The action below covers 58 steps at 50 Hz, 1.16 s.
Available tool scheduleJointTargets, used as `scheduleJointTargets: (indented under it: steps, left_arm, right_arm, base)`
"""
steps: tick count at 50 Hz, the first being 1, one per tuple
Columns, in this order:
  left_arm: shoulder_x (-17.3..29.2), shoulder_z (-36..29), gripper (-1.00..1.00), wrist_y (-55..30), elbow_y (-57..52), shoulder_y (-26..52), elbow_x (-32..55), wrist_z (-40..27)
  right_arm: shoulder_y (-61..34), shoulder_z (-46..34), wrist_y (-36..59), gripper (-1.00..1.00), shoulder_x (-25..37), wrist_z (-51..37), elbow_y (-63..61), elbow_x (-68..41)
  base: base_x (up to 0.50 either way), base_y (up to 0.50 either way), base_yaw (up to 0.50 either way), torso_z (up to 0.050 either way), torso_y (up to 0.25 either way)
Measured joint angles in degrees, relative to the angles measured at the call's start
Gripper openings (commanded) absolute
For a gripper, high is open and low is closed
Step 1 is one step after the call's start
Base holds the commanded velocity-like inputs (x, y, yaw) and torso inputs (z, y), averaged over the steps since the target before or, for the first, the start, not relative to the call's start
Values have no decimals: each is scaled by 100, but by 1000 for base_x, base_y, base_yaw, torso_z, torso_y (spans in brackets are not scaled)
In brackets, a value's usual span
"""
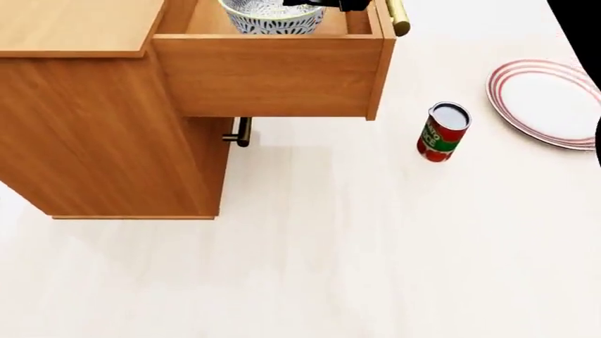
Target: Put the bowl in the top drawer of the cabinet.
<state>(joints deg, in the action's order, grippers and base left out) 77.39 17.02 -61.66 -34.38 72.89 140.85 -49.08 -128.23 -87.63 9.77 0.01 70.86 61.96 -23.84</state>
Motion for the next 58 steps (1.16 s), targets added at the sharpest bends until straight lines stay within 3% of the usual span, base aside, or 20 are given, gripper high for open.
scheduleJointTargets:
  steps: [39, 58]
  left_arm:
    - [-291, -23, 100, -25, 31, -31, -220, 51]
    - [-844, -655, 100, -41, 132, 235, -850, 326]
  right_arm:
    - [-114, 171, -331, 100, 31, -78, 437, -555]
    - [-387, 459, 1438, 100, 2123, -1938, -3530, -1023]
  base:
    - [0, 0, 0, 0, 175]
    - [0, 0, 0, 0, 175]
